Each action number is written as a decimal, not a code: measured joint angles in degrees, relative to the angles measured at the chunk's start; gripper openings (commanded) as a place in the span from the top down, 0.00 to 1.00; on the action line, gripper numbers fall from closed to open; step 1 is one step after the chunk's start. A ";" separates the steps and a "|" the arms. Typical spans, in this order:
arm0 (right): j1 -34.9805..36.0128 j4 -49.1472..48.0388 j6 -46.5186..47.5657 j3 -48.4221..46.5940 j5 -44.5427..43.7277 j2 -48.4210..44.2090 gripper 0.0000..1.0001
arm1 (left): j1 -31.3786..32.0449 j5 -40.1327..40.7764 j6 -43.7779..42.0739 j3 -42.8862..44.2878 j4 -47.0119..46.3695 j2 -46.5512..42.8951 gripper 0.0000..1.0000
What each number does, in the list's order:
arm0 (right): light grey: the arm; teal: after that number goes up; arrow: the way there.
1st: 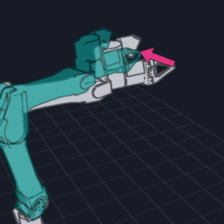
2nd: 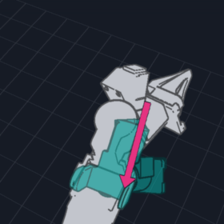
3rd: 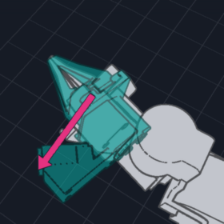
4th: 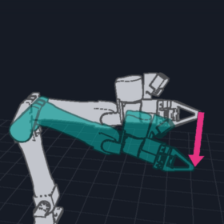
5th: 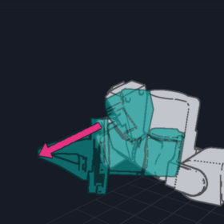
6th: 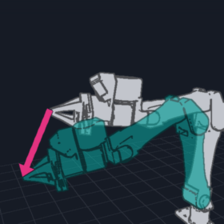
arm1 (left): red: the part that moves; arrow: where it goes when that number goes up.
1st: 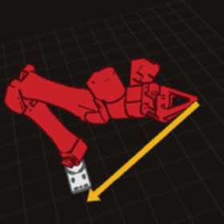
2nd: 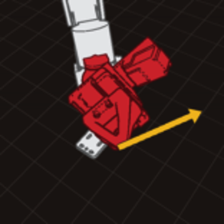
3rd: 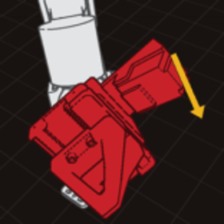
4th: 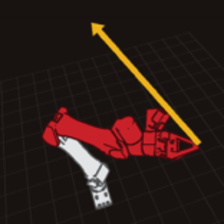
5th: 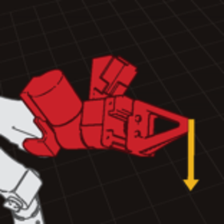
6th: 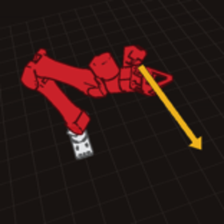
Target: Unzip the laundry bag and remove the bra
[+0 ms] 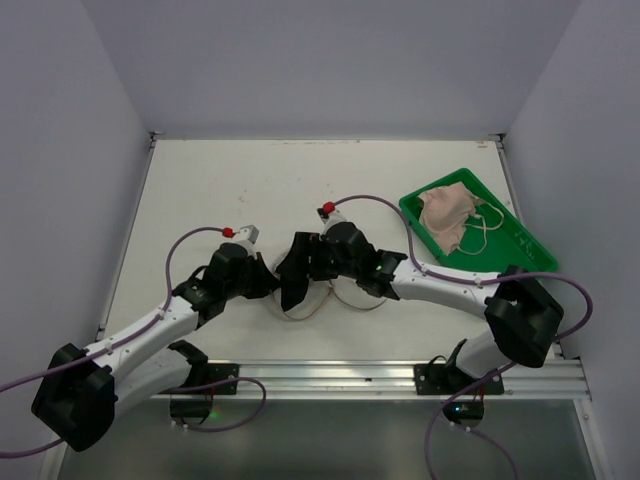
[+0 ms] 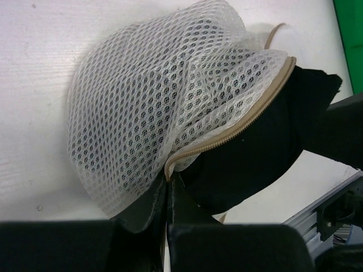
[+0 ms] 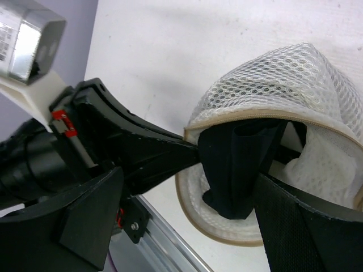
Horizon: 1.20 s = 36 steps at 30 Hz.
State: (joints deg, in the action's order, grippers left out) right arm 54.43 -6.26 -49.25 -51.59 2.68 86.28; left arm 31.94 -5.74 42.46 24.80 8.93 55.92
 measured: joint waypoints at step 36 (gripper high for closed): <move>0.31 -11.17 1.62 8.26 6.01 2.78 1.00 | 0.00 1.53 0.02 -0.22 0.68 -2.16 1.00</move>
State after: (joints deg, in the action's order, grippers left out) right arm 54.74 -17.43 -47.64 -43.33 8.69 89.06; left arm 31.94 -4.21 42.48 24.58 9.61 53.76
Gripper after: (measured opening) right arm 0.074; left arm 0.012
